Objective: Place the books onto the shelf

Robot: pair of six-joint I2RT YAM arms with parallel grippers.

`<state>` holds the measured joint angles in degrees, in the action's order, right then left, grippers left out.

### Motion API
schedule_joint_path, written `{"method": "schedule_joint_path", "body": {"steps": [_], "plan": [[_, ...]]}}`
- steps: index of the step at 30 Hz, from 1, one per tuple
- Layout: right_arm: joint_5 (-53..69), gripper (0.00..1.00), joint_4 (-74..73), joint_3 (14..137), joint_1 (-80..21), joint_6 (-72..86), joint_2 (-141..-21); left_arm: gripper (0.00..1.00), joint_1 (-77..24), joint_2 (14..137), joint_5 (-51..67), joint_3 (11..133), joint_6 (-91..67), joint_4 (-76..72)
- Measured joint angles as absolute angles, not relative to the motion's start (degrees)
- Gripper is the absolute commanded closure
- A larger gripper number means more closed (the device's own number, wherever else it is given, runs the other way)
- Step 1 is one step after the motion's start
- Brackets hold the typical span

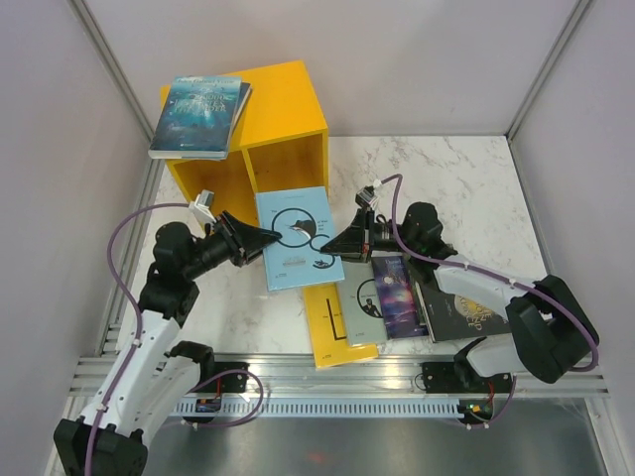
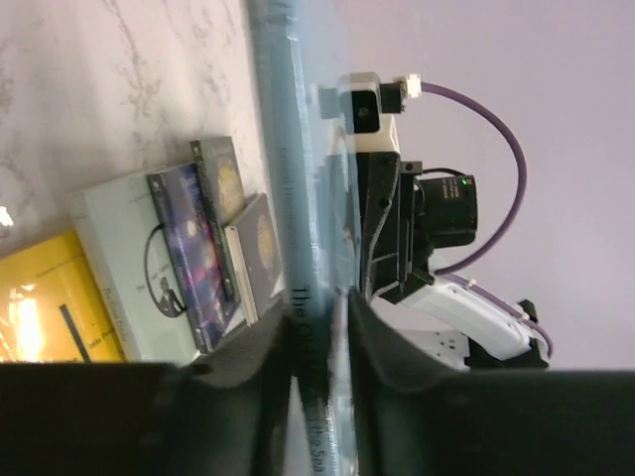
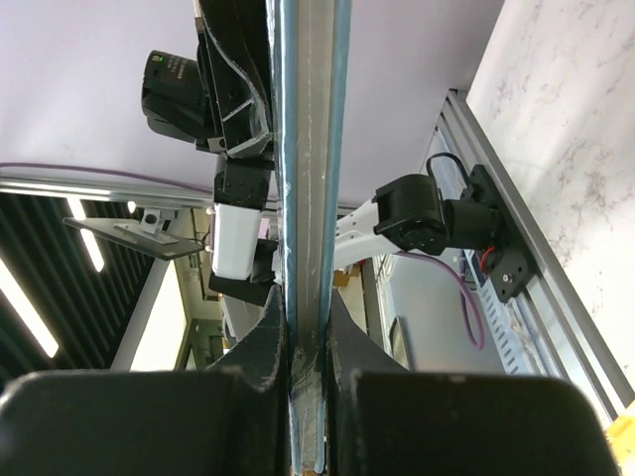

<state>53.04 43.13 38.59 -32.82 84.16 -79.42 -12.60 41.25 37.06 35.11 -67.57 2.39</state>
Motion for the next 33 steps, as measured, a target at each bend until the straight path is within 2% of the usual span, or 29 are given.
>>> {"method": "schedule_joint_path", "body": {"steps": [3,5,8,9,12,19,22,26,33], "plan": [[52.95,1.00,43.90,38.65,-32.93,85.06,-79.11,0.50,-12.82,42.00,38.92,35.27,-68.36,0.45],[52.93,1.00,43.86,38.74,-33.17,85.41,-79.09,0.48,-13.02,42.39,40.03,35.35,-68.75,-0.36],[52.93,1.00,43.07,39.24,-33.50,85.58,-78.96,0.65,-13.13,42.50,41.12,35.83,-69.25,-0.64],[52.93,1.00,42.76,39.64,-33.54,85.52,-78.81,0.78,-13.23,42.48,41.17,36.12,-69.36,-0.56],[52.93,1.00,41.28,41.80,-33.65,84.27,-77.76,0.98,-13.34,42.68,41.21,38.06,-70.74,0.14],[53.01,0.97,33.89,51.55,-34.37,80.90,-75.70,0.98,-14.11,43.18,39.00,50.46,-69.10,7.66],[52.60,0.94,28.56,59.29,-34.92,79.09,-75.72,0.98,-14.28,46.00,37.23,61.76,-65.34,15.86],[51.16,1.00,24.25,69.60,-35.64,77.12,-76.53,0.98,-14.87,52.47,36.14,78.04,-59.83,24.03],[50.24,1.00,18.50,95.24,-35.75,75.16,-90.52,0.98,-11.31,65.30,31.70,103.81,-52.25,33.10]]}}
